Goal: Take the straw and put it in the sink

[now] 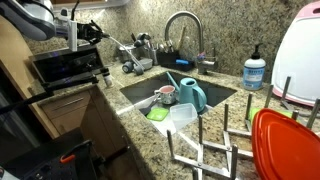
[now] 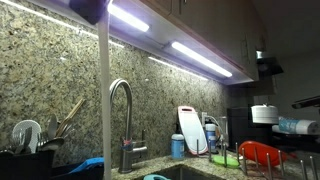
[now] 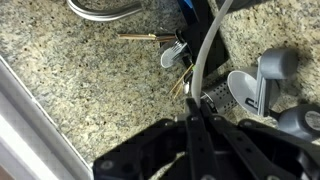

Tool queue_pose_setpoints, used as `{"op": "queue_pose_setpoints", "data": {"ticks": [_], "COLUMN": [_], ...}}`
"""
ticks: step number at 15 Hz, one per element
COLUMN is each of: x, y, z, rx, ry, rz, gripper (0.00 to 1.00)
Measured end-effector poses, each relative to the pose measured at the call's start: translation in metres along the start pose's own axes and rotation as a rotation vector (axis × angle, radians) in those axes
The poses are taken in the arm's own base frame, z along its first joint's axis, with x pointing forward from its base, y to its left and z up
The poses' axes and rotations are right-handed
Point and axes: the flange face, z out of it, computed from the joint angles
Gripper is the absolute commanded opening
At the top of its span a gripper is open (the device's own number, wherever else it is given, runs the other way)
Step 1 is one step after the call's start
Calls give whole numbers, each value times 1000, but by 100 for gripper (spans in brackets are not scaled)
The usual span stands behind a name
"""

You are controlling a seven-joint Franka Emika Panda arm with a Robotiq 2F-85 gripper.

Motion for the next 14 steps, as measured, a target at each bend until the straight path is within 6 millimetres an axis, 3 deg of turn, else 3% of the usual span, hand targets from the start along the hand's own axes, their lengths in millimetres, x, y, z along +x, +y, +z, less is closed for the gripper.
{"op": "queue_pose_setpoints", "data": {"ticks": [3,10,14], "x": [-17,-82,-99], "y": [3,-15,-22], "z": [13,45,52], "rx": [-5,-3,-4], "ry": [-43,-170,-205], "rz": [18,168,218], "gripper": [1,1,4]}}
